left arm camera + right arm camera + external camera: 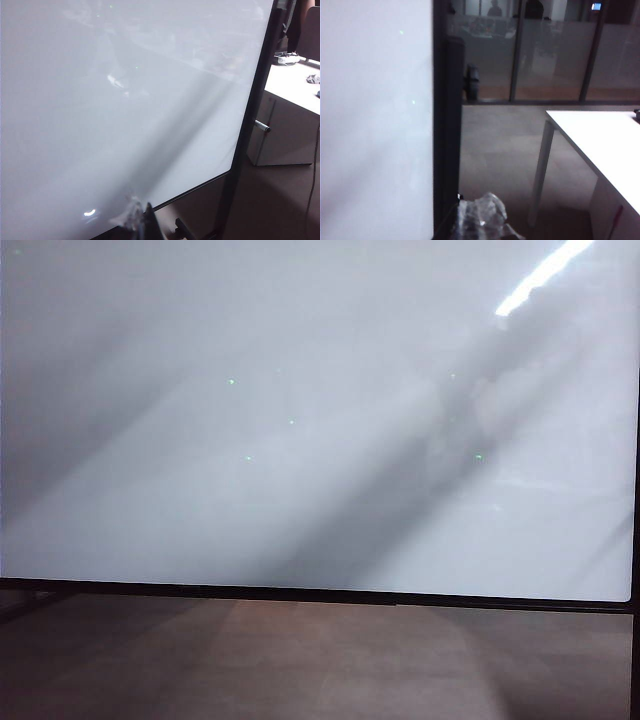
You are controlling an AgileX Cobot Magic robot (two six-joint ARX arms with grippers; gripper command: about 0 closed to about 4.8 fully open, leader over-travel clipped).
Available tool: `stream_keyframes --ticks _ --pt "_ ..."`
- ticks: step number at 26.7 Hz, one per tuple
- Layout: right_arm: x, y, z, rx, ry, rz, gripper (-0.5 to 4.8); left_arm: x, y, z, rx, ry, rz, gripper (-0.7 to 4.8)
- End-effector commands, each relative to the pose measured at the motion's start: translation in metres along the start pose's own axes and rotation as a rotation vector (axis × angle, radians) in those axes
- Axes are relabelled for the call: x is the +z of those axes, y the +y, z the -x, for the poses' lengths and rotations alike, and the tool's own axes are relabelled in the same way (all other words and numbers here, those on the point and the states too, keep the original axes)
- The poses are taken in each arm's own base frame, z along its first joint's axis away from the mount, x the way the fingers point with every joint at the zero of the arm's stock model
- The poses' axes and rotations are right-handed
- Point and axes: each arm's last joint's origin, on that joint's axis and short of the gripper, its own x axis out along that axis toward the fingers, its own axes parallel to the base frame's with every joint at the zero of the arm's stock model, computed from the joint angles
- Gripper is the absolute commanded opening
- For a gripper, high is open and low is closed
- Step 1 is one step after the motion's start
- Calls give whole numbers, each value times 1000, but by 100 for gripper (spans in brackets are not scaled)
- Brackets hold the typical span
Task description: Reach to the right to find the marker pen, pick it up, and write the number 6 on the whiteboard.
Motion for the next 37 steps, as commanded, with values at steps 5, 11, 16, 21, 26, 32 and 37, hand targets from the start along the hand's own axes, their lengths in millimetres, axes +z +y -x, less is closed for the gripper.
stream_keyframes --ticks 5,11,16,21,26,32,37 --pt "-26 -26 -19 64 -21 13 -1 2 -1 0 -4 -12 -2 -7" --pt "-81 -28 -43 84 59 -27 -1 -1 -2 0 -13 19 0 -7" --pt "-117 -22 -58 130 72 -37 -1 -2 -3 -1 -24 34 1 -7" --pt "-145 -24 -73 160 96 -76 216 -2 -4 0 -50 31 1 -7" --pt "-163 -24 -83 198 61 -68 244 -2 -5 0 -85 30 2 -7" --pt "-185 -28 -108 217 65 -69 244 -2 -5 0 -85 31 2 -7" --pt "-196 -33 -146 262 57 -69 244 -2 -5 0 -85 29 2 -7"
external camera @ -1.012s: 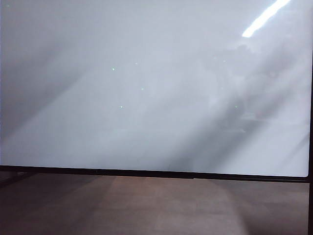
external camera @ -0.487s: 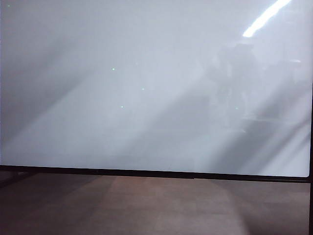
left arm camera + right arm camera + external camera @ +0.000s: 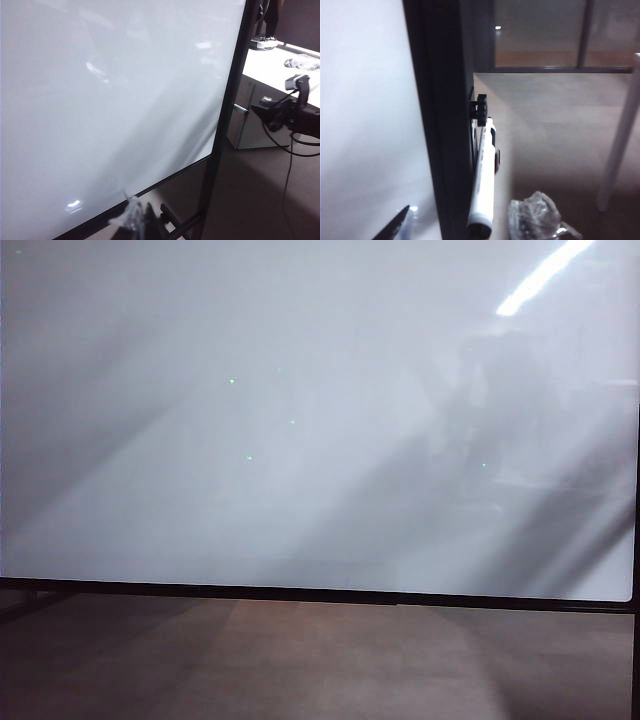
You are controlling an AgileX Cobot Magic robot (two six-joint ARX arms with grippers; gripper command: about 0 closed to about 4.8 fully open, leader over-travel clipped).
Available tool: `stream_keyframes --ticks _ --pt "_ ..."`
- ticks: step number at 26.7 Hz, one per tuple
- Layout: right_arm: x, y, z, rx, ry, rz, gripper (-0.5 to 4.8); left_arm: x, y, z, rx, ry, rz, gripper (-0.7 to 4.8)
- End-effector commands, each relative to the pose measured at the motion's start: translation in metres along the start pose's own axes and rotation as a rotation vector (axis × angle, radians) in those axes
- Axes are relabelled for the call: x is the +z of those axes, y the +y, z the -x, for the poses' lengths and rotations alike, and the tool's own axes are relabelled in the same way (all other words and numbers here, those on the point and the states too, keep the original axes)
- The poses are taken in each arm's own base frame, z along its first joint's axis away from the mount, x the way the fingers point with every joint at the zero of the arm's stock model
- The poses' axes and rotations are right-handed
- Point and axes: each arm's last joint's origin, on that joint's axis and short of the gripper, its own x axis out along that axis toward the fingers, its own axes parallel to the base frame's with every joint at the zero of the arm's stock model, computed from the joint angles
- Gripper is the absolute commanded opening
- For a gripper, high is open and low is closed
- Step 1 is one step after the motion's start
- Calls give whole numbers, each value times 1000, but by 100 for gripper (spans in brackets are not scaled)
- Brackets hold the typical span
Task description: Reach to the right to find the marker pen, pick it up, and write the number 6 on the whiteboard.
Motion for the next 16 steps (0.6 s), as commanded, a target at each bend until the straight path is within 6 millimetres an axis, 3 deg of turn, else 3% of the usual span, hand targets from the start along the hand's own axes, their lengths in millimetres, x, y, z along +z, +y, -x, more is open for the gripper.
stream_keyframes --ticks 1,8,16 --pt "1 -7 -17 20 -30 13 244 4 -1 2 -7 -21 -4 -7" --pt "-7 -17 -43 29 -33 15 243 4 -1 2 -7 -28 -5 -7" --pt "-15 -11 -61 32 -29 13 243 4 -1 1 -6 -28 -5 -7"
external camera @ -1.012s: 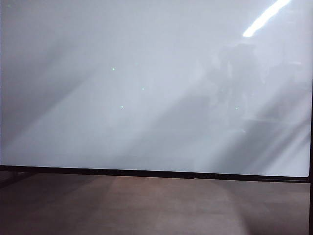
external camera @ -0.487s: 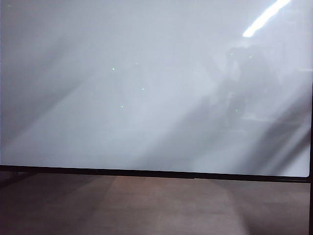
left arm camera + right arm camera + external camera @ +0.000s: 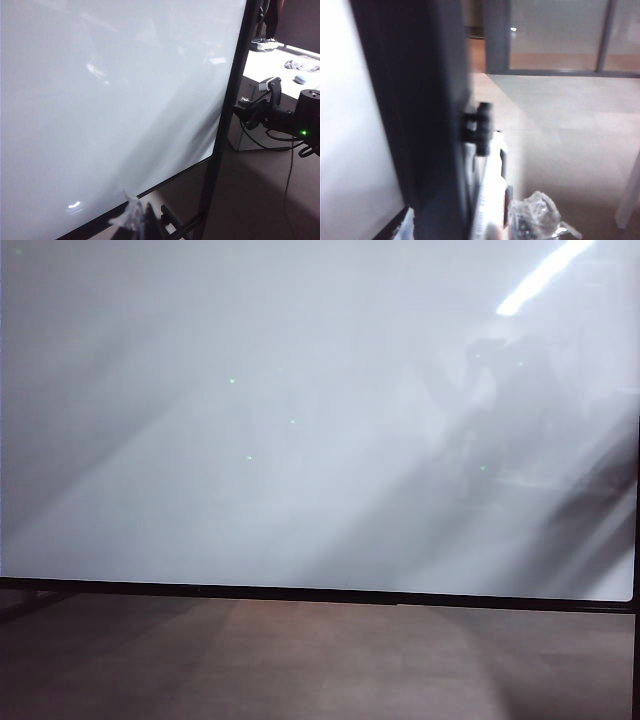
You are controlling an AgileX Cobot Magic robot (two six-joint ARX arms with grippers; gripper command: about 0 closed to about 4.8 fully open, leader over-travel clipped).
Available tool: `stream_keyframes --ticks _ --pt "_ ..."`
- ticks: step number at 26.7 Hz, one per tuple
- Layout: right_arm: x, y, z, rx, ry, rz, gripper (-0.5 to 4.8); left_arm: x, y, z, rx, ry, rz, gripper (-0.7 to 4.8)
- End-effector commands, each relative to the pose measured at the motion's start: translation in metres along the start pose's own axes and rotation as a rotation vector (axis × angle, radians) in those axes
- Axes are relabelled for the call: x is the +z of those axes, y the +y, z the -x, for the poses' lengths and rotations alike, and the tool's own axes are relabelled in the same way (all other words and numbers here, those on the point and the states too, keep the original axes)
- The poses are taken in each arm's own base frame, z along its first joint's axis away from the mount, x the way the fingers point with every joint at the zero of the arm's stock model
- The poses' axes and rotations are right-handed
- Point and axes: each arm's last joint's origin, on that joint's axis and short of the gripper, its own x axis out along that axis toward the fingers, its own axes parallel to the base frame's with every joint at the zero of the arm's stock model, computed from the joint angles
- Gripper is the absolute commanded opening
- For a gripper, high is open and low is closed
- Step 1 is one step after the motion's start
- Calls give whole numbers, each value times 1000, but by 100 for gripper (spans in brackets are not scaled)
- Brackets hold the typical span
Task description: Reach to the right to find the marker pen, pick it up, and write the number 6 on the whiteboard.
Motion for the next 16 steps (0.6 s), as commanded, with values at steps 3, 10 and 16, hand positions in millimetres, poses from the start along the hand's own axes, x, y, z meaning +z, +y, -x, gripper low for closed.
stream_keyframes --ticks 3,10,16 --pt "3 -1 0 -25 -18 8 242 4 -1 1 -6 -22 -4 -7" --pt "0 -2 0 -27 11 -2 229 4 -1 1 -6 -22 -4 -7" --pt "-1 -2 0 -54 22 -7 -2 4 -1 1 -6 -22 -4 -7"
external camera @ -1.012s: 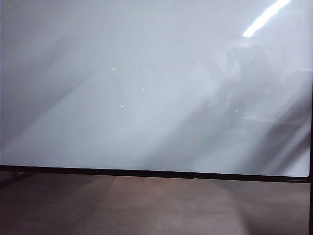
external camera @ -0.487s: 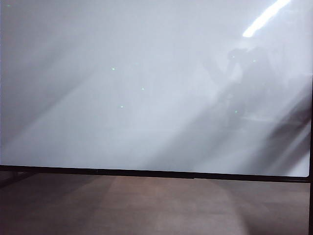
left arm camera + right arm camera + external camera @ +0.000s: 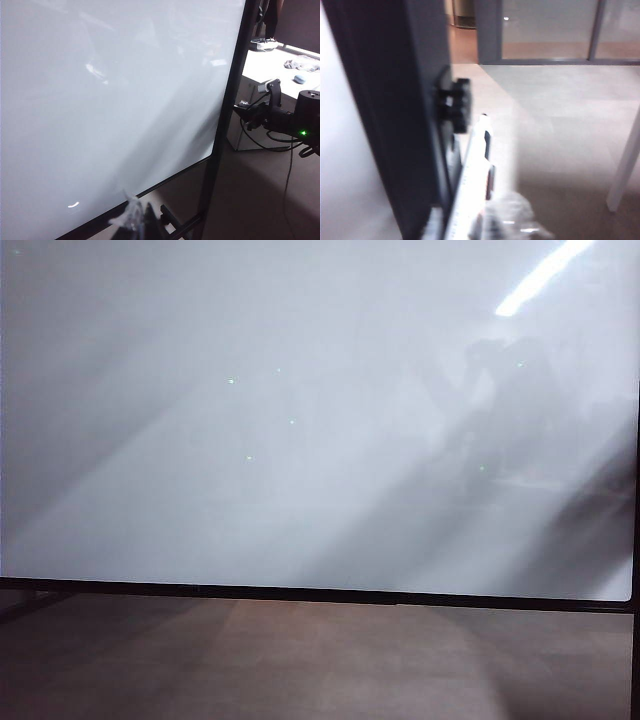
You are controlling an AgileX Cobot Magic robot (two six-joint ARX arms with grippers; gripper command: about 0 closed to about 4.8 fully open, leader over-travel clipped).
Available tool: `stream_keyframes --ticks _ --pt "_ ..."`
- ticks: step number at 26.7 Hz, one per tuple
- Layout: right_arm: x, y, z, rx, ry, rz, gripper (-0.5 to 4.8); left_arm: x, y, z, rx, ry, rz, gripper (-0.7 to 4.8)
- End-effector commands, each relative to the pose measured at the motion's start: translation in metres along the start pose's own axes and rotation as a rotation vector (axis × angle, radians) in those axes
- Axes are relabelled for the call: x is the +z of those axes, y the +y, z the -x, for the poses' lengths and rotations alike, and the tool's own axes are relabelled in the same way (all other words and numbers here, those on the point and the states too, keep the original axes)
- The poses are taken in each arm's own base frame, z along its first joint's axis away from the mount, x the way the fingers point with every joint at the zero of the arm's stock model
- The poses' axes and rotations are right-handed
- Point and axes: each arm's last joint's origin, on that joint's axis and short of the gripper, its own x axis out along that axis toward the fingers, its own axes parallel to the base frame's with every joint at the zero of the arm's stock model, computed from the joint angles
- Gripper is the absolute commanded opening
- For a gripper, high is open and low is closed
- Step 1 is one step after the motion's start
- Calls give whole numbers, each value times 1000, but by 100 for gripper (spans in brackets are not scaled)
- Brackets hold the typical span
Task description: Reach to the right to find the marker pen, pick it up, and write the number 6 on the whiteboard.
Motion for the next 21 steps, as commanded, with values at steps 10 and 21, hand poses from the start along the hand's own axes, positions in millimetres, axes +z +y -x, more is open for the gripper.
stream_keyframes --ticks 10,21 --pt "40 -24 17 -169 -105 39 -1 4 -1 1 -5 -23 -6 -7" --pt "192 -12 104 -254 -378 93 -1 4 -1 1 -3 -23 -4 -7"
